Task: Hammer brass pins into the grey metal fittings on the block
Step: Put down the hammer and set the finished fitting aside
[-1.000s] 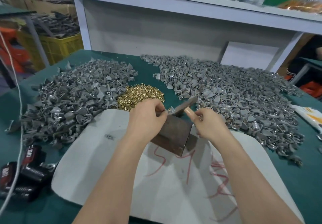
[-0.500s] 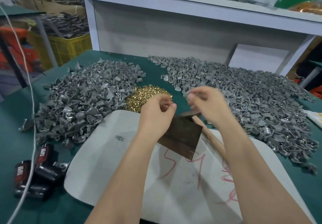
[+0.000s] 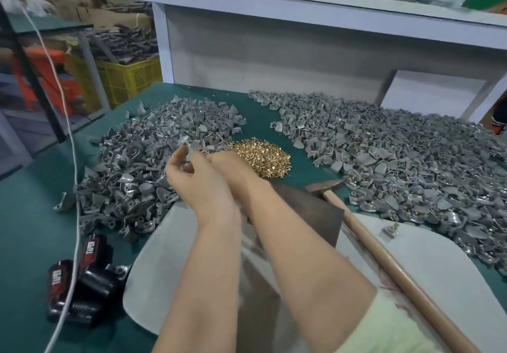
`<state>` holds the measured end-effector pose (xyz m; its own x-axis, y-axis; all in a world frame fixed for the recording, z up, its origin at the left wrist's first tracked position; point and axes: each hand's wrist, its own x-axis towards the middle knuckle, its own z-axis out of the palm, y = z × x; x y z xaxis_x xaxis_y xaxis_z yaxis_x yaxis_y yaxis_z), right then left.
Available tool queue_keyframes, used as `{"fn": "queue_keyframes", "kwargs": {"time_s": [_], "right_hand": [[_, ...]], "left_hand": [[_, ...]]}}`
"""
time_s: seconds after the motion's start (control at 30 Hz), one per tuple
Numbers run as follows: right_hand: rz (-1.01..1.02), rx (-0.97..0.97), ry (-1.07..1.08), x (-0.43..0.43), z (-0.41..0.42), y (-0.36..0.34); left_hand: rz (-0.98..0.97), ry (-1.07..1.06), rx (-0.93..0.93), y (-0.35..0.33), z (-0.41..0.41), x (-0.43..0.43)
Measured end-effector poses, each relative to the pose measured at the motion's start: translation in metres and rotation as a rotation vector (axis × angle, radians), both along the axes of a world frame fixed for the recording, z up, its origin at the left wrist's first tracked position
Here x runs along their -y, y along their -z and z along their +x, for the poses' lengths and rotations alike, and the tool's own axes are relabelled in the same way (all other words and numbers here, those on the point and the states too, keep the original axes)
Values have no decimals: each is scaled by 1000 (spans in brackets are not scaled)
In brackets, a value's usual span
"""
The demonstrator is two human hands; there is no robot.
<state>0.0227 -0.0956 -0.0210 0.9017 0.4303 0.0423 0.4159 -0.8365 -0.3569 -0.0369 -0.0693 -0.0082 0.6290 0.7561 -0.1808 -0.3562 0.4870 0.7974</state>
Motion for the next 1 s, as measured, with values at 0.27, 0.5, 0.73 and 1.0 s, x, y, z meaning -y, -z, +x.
{"fn": "queue_keyframes", "kwargs": {"time_s": [0.27, 0.5, 0.73, 1.0], "right_hand": [[493, 1, 237, 20, 5, -18], [1015, -244, 323, 83, -26, -32], [666, -65, 379, 113, -21, -24], [-132, -159, 479, 88, 36, 4]], "left_hand": [[116, 116, -56, 7, 4, 5], [662, 437, -35, 8, -3, 26], [629, 363, -46, 8, -4, 21], [329, 258, 2, 5, -2, 15]]}}
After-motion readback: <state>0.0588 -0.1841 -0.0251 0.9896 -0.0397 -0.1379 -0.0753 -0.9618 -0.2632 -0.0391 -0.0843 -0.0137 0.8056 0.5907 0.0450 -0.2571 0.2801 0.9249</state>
